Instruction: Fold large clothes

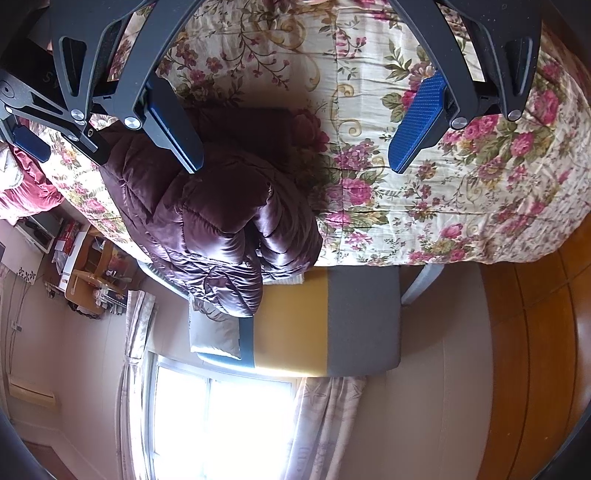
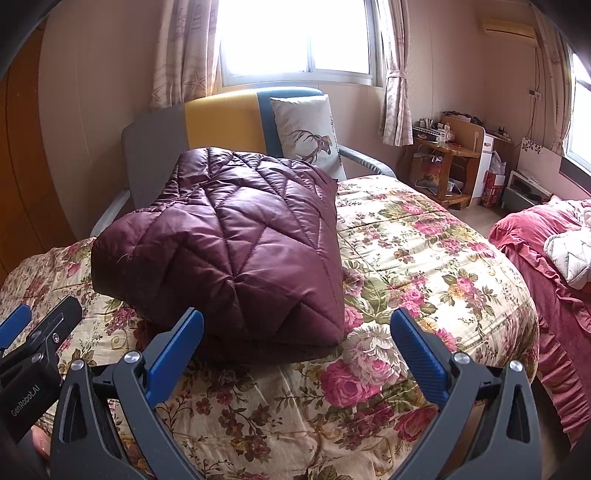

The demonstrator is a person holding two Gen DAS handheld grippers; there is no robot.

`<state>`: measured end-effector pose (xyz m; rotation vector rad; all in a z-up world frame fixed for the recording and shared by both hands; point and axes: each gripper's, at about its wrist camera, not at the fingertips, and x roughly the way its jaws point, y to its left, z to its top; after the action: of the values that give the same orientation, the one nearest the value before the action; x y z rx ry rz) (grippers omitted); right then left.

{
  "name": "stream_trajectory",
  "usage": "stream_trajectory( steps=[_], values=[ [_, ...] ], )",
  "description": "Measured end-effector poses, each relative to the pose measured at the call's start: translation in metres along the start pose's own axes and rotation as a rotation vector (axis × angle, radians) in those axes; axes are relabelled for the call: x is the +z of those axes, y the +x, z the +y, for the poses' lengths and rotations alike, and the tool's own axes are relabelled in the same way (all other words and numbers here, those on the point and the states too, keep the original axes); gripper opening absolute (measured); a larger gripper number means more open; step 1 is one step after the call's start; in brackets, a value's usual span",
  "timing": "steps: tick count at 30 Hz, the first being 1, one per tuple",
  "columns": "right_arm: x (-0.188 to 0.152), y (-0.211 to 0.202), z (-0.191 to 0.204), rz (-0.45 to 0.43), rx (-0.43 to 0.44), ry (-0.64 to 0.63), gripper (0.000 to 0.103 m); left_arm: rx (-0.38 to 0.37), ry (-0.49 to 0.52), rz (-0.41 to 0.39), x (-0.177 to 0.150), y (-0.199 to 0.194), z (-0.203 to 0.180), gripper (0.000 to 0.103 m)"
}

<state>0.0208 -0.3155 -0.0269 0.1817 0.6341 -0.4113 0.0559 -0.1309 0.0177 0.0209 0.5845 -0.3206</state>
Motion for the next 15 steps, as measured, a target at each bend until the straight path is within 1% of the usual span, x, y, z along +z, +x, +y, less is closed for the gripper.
stream_trajectory(
  steps=[15],
  values=[
    [-0.0002,-0.0022,0.0020,-0.003,0.006,-0.005,0.101,0.000,0.004,-0.013,0.0012,-0.0070,0.0009,0.099]
  ],
)
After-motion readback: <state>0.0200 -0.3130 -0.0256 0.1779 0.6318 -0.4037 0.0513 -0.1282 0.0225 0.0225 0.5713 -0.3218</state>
